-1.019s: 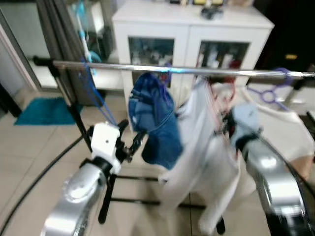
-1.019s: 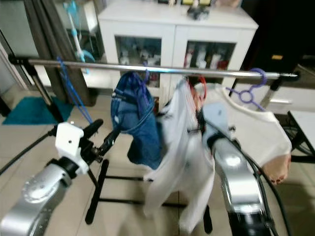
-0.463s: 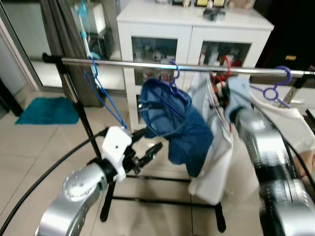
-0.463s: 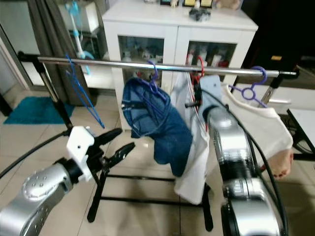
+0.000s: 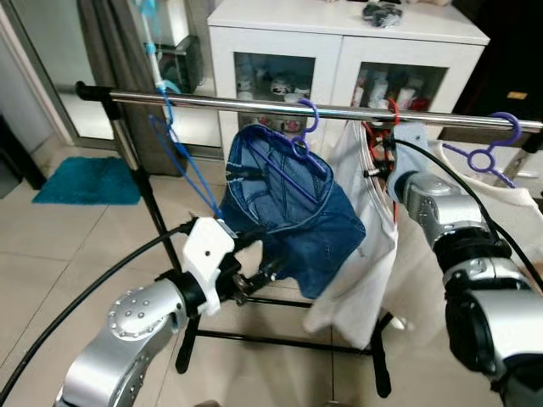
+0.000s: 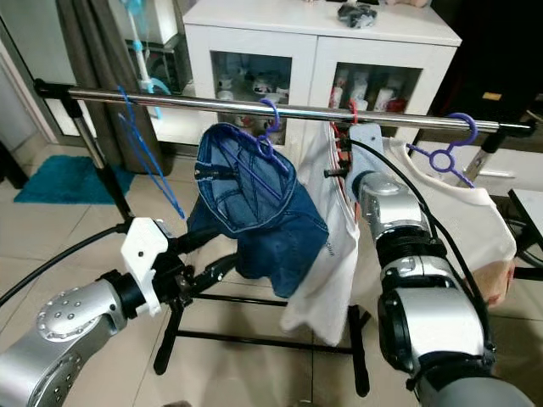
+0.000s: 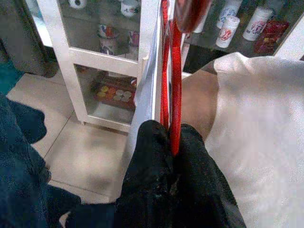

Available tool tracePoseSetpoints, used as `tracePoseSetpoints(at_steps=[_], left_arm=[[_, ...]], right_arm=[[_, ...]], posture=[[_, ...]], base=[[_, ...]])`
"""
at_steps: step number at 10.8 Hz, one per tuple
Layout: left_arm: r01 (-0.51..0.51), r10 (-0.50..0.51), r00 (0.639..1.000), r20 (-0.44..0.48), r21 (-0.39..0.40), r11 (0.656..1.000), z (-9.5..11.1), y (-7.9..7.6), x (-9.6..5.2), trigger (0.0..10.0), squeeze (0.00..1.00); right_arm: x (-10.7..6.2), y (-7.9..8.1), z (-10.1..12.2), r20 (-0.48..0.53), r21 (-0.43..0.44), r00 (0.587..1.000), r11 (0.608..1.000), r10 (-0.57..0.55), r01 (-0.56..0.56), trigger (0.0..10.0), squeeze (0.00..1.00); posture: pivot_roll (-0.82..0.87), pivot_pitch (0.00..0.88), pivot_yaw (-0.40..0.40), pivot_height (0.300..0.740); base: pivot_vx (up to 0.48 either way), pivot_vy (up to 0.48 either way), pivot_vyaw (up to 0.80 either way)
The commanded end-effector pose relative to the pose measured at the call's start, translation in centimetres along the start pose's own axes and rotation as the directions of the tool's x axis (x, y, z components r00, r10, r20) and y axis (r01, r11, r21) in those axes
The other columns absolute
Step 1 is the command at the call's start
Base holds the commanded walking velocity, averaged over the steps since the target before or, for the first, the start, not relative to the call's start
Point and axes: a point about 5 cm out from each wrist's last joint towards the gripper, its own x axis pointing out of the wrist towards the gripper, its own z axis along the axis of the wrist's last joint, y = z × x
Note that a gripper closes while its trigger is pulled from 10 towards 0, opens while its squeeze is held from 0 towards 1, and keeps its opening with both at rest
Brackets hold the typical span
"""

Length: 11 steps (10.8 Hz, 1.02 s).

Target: Hang hanger

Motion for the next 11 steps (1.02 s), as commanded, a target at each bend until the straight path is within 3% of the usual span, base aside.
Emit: tracePoseSetpoints(at_steps=[1, 3, 4, 8, 10, 11], left_arm=[[0.021, -0.021, 1.000, -0.004, 0.002, 1.000, 0.2, -0.2, -0.1, 10.0, 0.00], [0.021, -0.021, 1.000, -0.014, 0.004, 1.000, 0.2, 0.0, 0.0, 10.0, 0.00], [0.008, -0.008, 1.000, -0.016, 0.011, 1.000, 0.1, 0.1, -0.1, 10.0, 0.00], [-0.051, 0.051, 0.999, -0.018, -0.009, 0.999, -0.4, 0.3, -0.8, 10.0, 0.00], [-0.117, 0.117, 0.993, -0.003, -0.004, 0.993, -0.5, 0.9, -1.2, 10.0, 0.00], [-0.171, 0.171, 0.985, 0.001, 0.004, 0.985, -0.5, 1.4, -1.6, 10.0, 0.00]], right_arm=[[0.2, -0.2, -0.3, -0.034, -0.018, 0.999, 1.000, 0.010, -0.011, 10.0, 0.00], [0.3, -0.2, -1.1, -0.071, -0.036, 0.997, 0.999, 0.032, -0.035, 10.0, 0.00], [0.2, -0.6, -0.8, -0.017, -0.019, 0.999, 0.999, 0.028, -0.028, 10.0, 0.98], [-1.5, -1.3, 0.1, 0.144, -0.017, 0.978, 0.989, 0.149, -0.148, 10.0, 1.00], [-3.8, -0.7, 0.9, 0.264, -0.092, 0.917, 0.955, 0.298, -0.284, 10.0, 1.00], [-6.0, -0.9, 0.8, 0.298, -0.143, 0.881, 0.930, 0.368, -0.340, 10.0, 1.00]], posture=[[-0.06, 0.000, -0.012, 0.740], [-0.06, 0.000, -0.006, 0.740], [-0.07, 0.000, -0.001, 0.740], [-0.08, 0.000, 0.018, 0.740], [-0.09, 0.000, 0.027, 0.740], [-0.09, 0.000, 0.027, 0.740]], base=[[0.000, 0.000, 0.00], [0.000, 0.000, 0.00], [0.000, 0.000, 0.00], [0.000, 0.000, 0.00], [0.000, 0.000, 0.00], [0.000, 0.000, 0.00]])
